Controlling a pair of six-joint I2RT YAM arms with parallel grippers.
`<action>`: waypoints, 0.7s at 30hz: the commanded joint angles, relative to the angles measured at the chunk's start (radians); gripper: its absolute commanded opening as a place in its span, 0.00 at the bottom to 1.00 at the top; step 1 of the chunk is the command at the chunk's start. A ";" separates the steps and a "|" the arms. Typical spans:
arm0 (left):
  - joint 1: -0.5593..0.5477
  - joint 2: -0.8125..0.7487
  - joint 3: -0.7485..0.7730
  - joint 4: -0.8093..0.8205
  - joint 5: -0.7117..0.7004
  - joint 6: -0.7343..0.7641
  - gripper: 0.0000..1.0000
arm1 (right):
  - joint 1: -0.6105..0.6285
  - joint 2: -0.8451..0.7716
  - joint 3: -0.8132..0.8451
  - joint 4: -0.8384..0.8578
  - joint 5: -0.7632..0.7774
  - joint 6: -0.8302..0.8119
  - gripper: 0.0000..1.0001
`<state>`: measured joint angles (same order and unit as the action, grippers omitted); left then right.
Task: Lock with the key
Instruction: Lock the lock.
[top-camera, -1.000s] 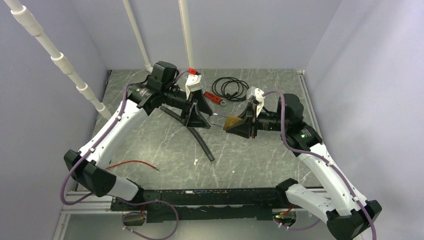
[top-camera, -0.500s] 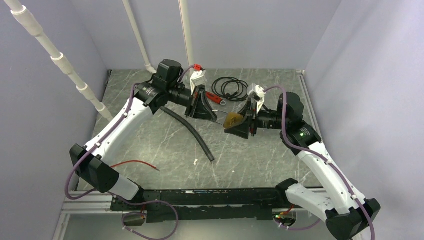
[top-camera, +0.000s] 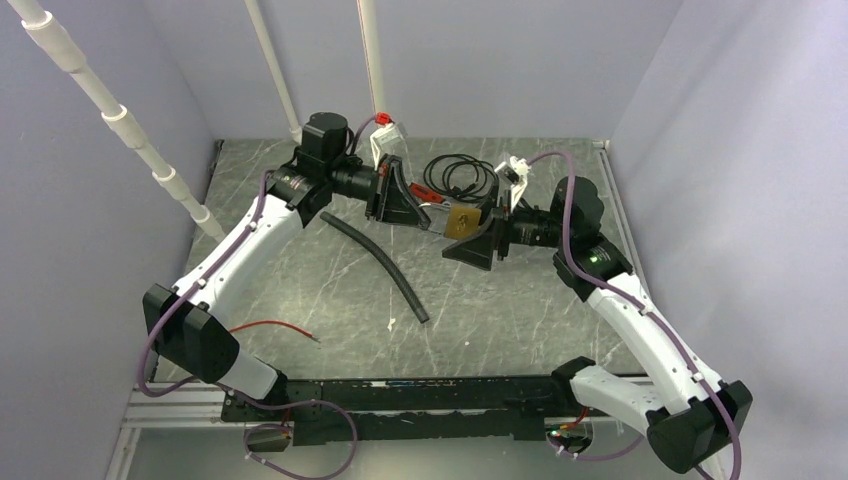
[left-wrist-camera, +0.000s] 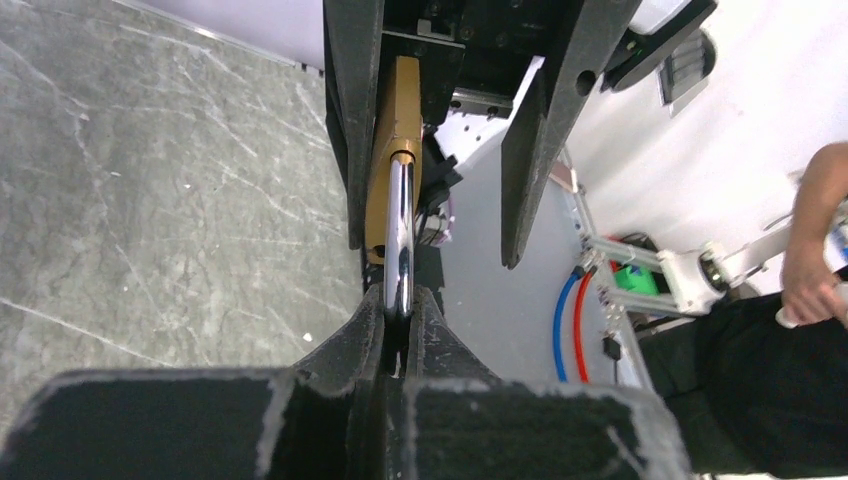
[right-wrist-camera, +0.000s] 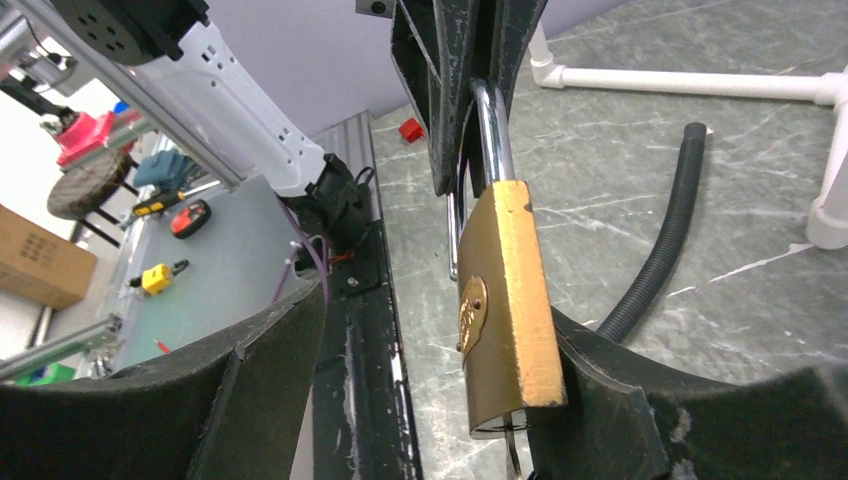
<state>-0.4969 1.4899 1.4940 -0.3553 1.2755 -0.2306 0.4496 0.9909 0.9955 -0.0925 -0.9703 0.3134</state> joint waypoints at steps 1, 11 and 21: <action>0.026 -0.036 0.002 0.250 0.093 -0.174 0.00 | -0.014 0.007 0.001 0.185 -0.047 0.141 0.68; 0.029 -0.021 0.012 0.376 0.090 -0.283 0.00 | -0.015 0.039 0.007 0.302 -0.071 0.234 0.55; 0.014 -0.011 0.025 0.428 0.077 -0.333 0.00 | -0.013 0.079 0.023 0.362 -0.090 0.281 0.43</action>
<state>-0.4728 1.4899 1.4803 -0.0479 1.3418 -0.5072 0.4305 1.0607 0.9932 0.1867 -1.0080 0.5571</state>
